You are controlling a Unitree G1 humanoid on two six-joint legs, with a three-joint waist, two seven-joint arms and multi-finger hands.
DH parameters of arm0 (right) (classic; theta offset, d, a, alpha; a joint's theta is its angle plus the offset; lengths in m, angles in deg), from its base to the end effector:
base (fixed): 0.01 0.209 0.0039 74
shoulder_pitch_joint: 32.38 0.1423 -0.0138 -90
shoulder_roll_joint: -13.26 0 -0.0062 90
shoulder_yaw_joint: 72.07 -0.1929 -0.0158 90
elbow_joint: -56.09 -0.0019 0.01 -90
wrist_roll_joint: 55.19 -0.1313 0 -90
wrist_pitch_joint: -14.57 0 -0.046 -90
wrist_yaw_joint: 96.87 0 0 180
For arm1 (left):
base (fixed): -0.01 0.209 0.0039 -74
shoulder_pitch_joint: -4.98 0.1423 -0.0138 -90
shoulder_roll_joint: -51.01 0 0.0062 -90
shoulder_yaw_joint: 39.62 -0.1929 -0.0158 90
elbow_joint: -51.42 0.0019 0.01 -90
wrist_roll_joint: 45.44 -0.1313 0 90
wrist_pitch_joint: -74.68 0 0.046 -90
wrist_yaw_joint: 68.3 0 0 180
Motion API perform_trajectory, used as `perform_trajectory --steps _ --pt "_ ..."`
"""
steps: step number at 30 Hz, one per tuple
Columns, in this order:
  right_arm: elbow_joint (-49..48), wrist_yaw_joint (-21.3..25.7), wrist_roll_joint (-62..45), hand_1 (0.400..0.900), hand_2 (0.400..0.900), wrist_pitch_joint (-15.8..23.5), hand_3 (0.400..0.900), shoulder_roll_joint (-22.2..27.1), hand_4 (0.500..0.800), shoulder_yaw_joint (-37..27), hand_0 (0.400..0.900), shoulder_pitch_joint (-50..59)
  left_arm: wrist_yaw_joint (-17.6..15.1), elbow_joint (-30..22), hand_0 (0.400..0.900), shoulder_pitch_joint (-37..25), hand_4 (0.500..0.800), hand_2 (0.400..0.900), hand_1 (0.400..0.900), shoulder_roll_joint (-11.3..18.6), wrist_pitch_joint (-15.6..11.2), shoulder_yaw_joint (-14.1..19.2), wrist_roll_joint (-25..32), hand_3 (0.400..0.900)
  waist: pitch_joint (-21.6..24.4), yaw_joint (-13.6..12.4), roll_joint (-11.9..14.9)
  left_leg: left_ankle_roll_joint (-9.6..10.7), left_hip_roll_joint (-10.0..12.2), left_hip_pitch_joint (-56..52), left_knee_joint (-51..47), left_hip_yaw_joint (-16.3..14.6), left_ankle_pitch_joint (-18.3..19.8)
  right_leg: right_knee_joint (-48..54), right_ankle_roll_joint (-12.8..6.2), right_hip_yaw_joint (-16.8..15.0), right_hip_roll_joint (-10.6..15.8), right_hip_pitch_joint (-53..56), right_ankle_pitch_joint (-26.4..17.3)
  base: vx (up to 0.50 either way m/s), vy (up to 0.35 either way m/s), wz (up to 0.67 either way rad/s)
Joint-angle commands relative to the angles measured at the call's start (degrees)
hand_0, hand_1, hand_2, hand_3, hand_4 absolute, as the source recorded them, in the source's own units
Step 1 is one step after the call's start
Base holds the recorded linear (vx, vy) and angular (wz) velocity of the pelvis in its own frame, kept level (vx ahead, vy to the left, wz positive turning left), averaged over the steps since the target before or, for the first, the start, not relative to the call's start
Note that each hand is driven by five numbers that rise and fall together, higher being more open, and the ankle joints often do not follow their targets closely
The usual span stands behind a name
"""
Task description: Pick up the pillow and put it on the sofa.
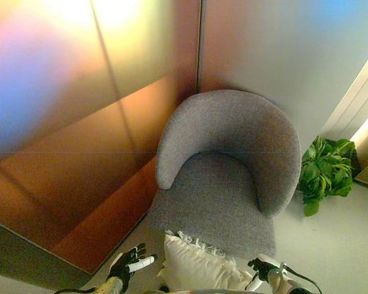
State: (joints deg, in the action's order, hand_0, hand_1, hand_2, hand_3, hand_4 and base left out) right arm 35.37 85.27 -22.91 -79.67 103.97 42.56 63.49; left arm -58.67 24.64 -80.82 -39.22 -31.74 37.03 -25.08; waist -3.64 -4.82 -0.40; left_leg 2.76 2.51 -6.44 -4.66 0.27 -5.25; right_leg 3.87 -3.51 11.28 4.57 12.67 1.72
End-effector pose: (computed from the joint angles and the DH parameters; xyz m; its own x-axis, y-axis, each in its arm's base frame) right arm 0.1041 -0.2254 -0.1101 0.4093 -0.1990 -0.8904 -0.7675 0.4527 -0.4539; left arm 0.0728 0.2274 -0.1089 0.6252 -0.0107 -0.7804 0.0076 0.9999 -0.0077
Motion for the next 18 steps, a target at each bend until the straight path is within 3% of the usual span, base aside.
perform_trajectory --steps 1,3,11,18 --pt "1.3 2.3 2.0 0.900 0.900 0.4 0.900 2.4 0.800 2.9 0.900 4.3 0.0 0.7 0.900 -5.5 0.800 0.900 0.900 -0.9 -4.7 -0.5 -1.3 0.900 -1.0 -0.9 0.3 -1.5 -2.3 -1.9 0.2 0.3 7.6 -3.6 -0.77 -0.7 -0.6 -4.0 1.1 0.00 0.000 0.00" --pt "1.3 2.3 2.2 0.900 0.900 0.4 0.900 2.4 0.800 2.8 0.900 4.3 -1.3 0.5 0.900 -5.5 0.800 0.900 0.900 -0.9 -5.6 -0.5 -1.2 0.900 -1.1 -0.9 0.2 -1.5 -2.3 -1.8 0.2 0.3 7.6 -3.7 -0.76 -0.6 -0.6 -4.1 1.1 0.00 0.000 0.00" --pt "1.2 2.5 2.0 0.900 0.900 -0.1 0.900 3.1 0.800 3.3 0.900 5.1 -2.2 -1.4 0.900 -6.2 0.800 0.900 0.900 -0.6 -4.0 -0.4 0.2 0.900 -2.6 -1.3 -0.6 -1.4 -2.6 -0.5 0.4 1.1 6.9 -4.1 -0.74 -0.2 -0.3 -5.2 0.8 0.00 -0.004 0.02" --pt "1.5 3.8 0.0 0.900 0.900 -2.7 0.900 4.8 0.800 5.1 0.900 12.0 -2.8 -2.8 0.900 -10.7 0.800 0.900 0.900 -0.9 -5.2 -2.9 4.9 0.900 -7.9 -1.3 -3.3 -1.5 -3.6 5.3 0.8 2.6 5.2 -5.5 -0.49 0.0 1.1 -11.6 -0.1 -0.16 0.025 0.08"
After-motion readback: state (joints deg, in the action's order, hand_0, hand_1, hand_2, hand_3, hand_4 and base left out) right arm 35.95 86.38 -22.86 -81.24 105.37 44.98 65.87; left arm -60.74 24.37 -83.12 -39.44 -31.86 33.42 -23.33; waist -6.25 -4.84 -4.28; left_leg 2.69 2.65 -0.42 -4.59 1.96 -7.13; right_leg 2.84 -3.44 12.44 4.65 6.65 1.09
